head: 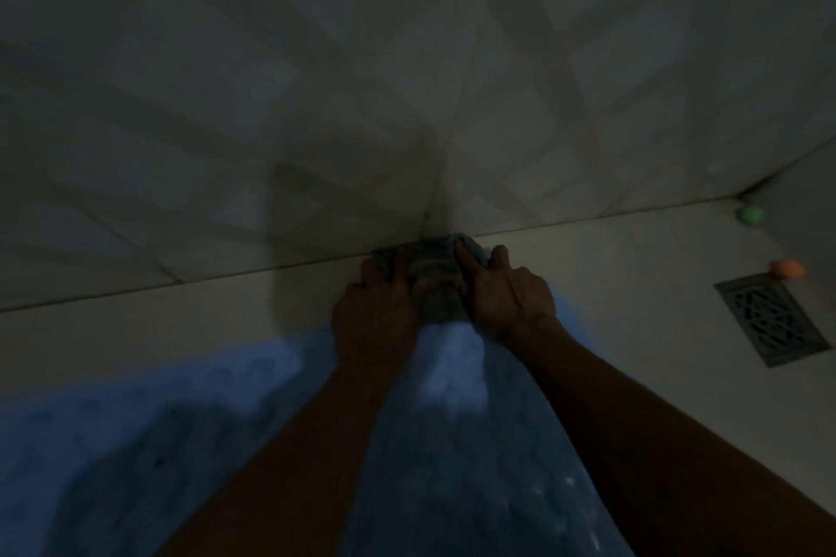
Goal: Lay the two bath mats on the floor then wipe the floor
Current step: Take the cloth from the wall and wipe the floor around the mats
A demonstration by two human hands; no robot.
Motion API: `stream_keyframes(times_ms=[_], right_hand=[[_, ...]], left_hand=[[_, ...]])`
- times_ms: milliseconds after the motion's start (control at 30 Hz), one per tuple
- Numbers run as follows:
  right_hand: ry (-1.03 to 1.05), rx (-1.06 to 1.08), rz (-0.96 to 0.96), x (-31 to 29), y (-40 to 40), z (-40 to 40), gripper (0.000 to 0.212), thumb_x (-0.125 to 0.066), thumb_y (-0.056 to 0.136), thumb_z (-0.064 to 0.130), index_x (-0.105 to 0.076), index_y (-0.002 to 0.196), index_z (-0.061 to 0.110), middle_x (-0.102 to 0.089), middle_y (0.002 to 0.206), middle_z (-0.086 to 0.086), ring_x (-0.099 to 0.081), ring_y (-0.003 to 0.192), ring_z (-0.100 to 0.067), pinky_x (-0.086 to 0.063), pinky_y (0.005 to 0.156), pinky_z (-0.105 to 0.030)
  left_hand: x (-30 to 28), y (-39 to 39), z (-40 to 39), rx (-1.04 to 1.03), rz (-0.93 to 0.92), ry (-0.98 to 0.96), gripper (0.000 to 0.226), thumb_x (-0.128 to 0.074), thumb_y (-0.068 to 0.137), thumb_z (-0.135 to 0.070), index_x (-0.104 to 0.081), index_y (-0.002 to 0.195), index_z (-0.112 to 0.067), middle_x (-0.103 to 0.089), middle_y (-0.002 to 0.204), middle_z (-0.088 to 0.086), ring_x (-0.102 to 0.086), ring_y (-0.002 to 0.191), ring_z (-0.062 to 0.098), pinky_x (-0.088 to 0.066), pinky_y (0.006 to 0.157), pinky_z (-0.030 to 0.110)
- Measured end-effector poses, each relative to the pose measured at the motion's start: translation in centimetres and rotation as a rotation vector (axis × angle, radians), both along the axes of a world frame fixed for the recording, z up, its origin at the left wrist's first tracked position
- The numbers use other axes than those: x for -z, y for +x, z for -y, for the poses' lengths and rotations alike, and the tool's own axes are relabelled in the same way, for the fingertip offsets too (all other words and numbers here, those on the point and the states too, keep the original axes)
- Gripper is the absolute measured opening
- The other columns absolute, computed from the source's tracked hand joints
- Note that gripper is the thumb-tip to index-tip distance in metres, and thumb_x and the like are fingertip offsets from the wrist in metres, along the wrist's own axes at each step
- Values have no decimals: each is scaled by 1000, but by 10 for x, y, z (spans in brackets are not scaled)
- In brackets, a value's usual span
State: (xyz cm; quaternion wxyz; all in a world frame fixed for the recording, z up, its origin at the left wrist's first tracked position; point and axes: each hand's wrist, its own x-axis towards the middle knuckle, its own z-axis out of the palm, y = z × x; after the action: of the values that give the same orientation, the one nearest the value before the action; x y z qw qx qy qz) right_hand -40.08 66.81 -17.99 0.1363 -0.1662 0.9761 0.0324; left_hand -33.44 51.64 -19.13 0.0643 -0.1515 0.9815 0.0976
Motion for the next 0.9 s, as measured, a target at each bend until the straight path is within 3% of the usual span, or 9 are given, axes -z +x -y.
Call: stream_keyframes(times_ms=[200,367,467,700,900], right_hand=[[-67,-5,-21,2,-32,-56,55,-30,102,47,-9,153,40,-40,130,-16,-60,96,-40,-41,72,-39],[-122,30,-40,11,-49,-109,55,-29,102,47,-9,153,39,-39,134,-16,-58,100,-41,-42,76,-40],[-130,34,-53,14,-62,-138,55,-26,102,51,-11,153,40,-39,134,-16,-57,101,-39,-35,72,-38],[-182,95,-65,21,-81,-200,53,-23,102,53,-17,153,38,-38,137,-17,-58,98,-38,-33,70,-36],[-187,163,-73,20,-96,-249,53,-23,102,53,-17,153,38,-36,141,-17,-55,105,-37,-34,76,-36]], left_hand=[[1,-28,-57,13,3,-69,56,-21,101,-59,-37,145,-28,-44,137,10,-63,96,33,-48,75,39],[4,-50,-110,27,-25,-30,57,-21,100,-58,-34,147,-27,-43,138,11,-62,99,36,-48,77,42],[7,-63,-139,18,-57,5,58,-22,100,-57,-32,148,-26,-41,140,12,-60,103,36,-46,79,42],[18,-92,-206,15,-63,-100,60,-24,102,-55,-29,152,-23,-40,145,17,-58,105,38,-47,80,43],[21,-118,-255,47,-64,-70,61,-23,102,-55,-26,154,-22,-40,143,19,-56,107,40,-46,83,45]])
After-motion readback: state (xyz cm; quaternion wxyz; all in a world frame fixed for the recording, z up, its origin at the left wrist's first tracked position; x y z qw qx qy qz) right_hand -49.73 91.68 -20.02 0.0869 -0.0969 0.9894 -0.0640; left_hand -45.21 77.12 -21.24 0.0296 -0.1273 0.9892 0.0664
